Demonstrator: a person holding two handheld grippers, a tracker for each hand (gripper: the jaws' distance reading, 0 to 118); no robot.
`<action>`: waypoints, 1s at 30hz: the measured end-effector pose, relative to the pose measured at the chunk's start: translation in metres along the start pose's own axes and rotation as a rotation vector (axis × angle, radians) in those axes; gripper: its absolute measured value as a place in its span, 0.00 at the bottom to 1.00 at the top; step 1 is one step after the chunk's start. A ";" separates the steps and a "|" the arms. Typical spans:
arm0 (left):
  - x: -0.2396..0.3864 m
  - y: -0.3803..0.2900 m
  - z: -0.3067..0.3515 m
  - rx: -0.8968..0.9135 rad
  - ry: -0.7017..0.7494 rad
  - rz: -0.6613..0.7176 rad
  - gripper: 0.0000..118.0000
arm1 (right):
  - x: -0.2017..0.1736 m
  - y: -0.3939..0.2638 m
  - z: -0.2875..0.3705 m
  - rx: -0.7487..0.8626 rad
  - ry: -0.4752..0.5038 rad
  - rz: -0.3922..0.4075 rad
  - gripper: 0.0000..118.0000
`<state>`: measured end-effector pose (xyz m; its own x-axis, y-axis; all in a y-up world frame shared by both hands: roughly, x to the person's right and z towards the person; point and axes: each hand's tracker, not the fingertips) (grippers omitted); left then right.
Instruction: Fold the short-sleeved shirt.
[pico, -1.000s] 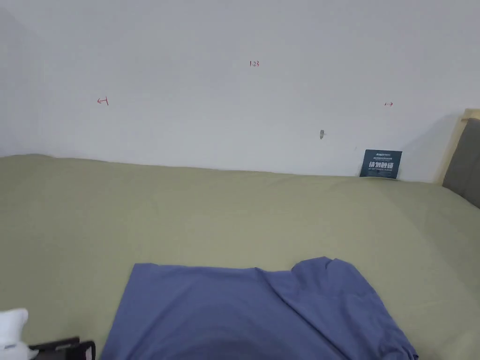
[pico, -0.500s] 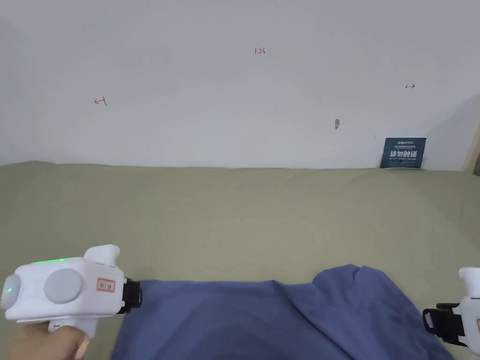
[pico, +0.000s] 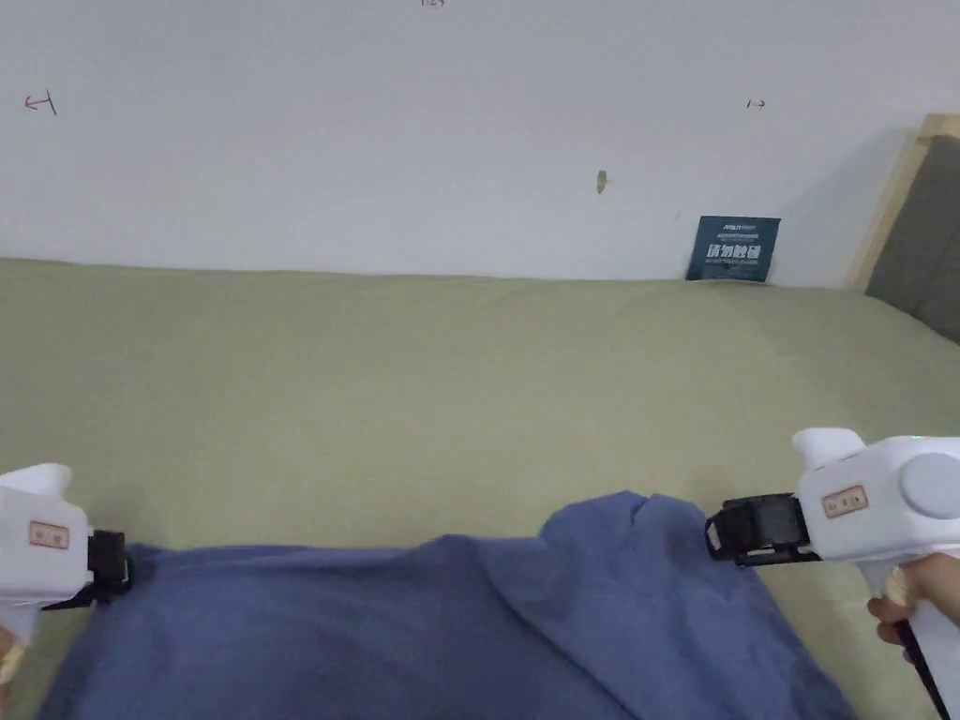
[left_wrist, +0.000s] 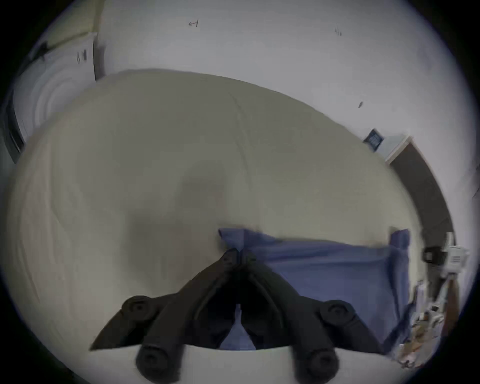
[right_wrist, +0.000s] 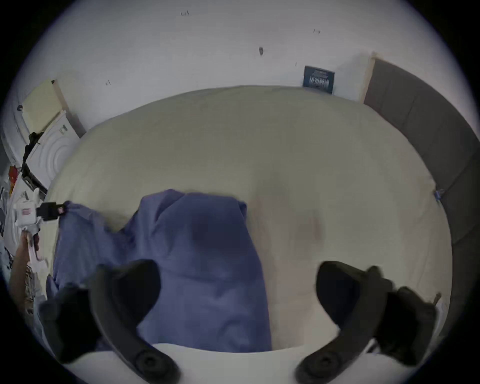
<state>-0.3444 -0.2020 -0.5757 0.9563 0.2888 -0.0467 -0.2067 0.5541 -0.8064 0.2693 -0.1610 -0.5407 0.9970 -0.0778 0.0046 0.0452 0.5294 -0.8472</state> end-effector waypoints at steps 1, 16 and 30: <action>-0.004 -0.001 0.000 -0.023 -0.025 0.031 0.02 | 0.000 0.006 -0.011 0.029 0.008 -0.001 0.85; 0.017 0.003 0.071 -0.020 -0.027 -0.098 0.02 | -0.038 0.031 0.016 0.009 -0.038 0.047 0.00; -0.019 -0.122 0.219 0.006 -0.070 -0.113 0.02 | -0.003 -0.133 0.187 0.077 0.040 0.006 0.00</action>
<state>-0.3826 -0.1035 -0.3475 0.9567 0.2781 0.0855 -0.1001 0.5908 -0.8006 0.2720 -0.0728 -0.3284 0.9940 -0.1071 -0.0230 0.0454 0.5934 -0.8036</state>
